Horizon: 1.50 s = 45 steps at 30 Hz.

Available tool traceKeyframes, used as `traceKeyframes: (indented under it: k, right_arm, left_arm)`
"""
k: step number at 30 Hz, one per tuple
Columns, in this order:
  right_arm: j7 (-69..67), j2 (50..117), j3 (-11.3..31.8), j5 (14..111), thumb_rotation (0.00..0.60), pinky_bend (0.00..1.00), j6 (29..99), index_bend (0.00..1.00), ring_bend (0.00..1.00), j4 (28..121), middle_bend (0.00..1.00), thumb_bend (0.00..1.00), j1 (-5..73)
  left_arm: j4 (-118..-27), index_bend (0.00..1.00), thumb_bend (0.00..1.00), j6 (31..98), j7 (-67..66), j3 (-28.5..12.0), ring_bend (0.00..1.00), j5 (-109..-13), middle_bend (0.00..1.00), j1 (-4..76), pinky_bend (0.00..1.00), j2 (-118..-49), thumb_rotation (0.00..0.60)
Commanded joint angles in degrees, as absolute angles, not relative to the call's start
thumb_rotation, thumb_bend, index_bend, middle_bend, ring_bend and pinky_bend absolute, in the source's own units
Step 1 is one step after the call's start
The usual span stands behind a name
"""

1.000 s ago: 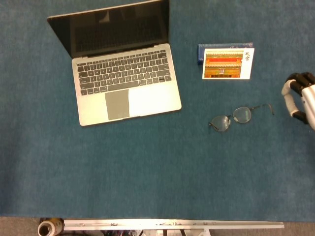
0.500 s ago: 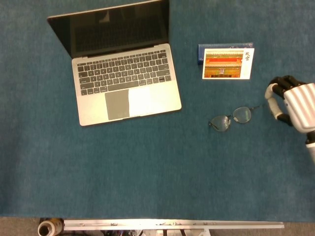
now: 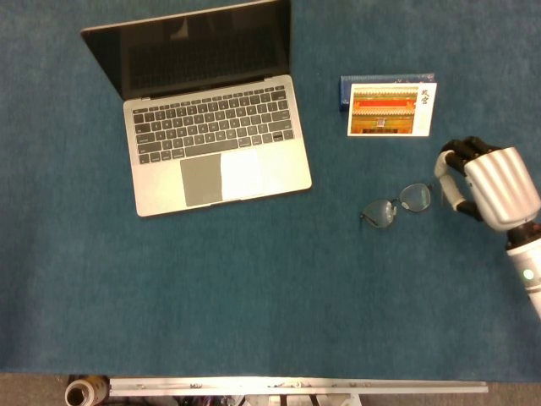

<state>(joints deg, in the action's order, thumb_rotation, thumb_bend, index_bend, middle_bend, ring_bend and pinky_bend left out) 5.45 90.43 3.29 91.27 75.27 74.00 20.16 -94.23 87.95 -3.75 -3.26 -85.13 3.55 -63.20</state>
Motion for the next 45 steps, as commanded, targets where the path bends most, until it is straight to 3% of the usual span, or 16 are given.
traceKeyframes:
  k: [1,45]
  right_arm:
    - [5.4,90.9,3.1,91.2,0.600,0.68,74.9,0.54,0.38,73.6,0.46,0.46,20.4]
    - [4.7,96.6,0.8,91.2,0.600,0.68,72.3,0.54,0.38,67.2,0.46,0.46,22.3]
  left_arm:
    - [-94.3,0.54,0.35,88.0,-3.7,-3.3,0.39,-85.2,0.51,3.5,0.53,-63.2,0.600]
    - [-94.9,0.54,0.35,88.4,-3.4,-3.1,0.39,-85.8,0.51,3.2,0.53,-62.6,0.600]
